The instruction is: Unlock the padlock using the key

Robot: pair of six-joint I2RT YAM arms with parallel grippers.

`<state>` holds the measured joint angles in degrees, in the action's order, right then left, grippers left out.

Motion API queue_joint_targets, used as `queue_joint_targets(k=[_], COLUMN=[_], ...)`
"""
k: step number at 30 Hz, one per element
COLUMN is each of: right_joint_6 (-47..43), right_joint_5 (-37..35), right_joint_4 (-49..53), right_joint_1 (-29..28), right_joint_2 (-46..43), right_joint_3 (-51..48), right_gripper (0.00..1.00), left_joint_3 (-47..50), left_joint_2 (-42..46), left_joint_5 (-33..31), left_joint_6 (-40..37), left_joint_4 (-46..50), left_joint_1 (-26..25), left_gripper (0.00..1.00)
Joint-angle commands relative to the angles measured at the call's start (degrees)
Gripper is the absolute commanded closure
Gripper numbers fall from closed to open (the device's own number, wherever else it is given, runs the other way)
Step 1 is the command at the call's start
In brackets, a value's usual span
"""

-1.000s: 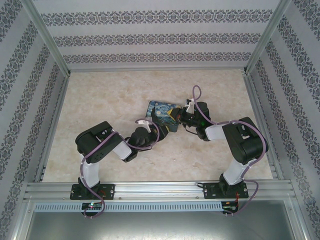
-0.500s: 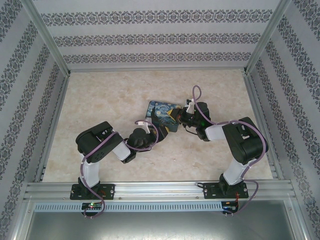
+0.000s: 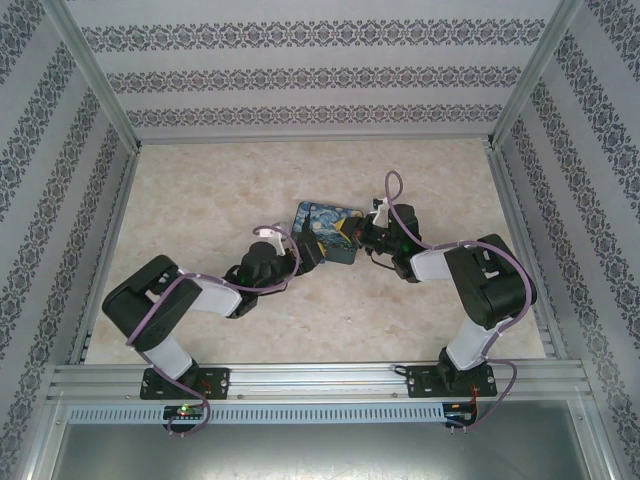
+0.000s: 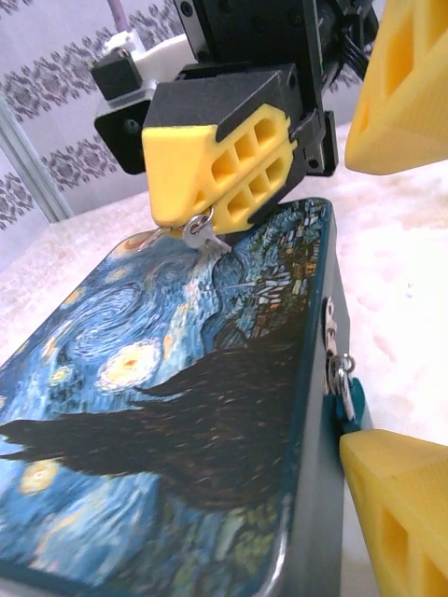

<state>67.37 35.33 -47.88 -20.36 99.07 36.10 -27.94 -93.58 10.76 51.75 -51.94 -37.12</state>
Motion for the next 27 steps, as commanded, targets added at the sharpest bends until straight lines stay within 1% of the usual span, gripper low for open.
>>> queue_joint_targets(k=[1, 5, 7, 10, 13, 21, 27], right_joint_6=[-0.28, -0.17, -0.14, -0.13, -0.14, -0.17, -0.18], right_joint_5=[-0.85, -1.10, -1.14, -1.23, -1.23, -1.26, -1.12], right_joint_4=[-0.81, -0.80, -0.81, -0.73, -0.73, -0.64, -0.64], right_joint_1=[0.30, 0.23, 0.20, 0.22, 0.23, 0.32, 0.44], right_joint_2=[0.07, 0.34, 0.42, 0.51, 0.60, 0.69, 0.86], right_joint_3=[-1.03, -1.03, -1.06, -1.12, -1.20, -1.55, -1.78], right_gripper=[1.00, 1.00, 1.00, 1.00, 1.00, 1.00, 1.00], left_joint_3=[-2.57, -5.53, -6.37, -6.93, -6.98, -8.17, -9.31], left_joint_2=[2.00, 1.59, 0.71, -0.85, -2.66, -6.90, -8.24], left_joint_5=[3.57, 6.60, 8.51, 10.72, 11.52, 10.99, 7.77], left_joint_6=[-10.23, -16.01, -17.43, -18.08, -18.00, -18.94, -21.12], left_joint_4=[12.73, 17.30, 17.65, 17.06, 15.28, 13.01, 12.92], left_joint_1=[1.81, 2.32, 2.32, 2.30, 2.24, 1.97, 0.84], left_gripper=[0.27, 0.27, 0.27, 0.27, 0.27, 0.28, 0.29])
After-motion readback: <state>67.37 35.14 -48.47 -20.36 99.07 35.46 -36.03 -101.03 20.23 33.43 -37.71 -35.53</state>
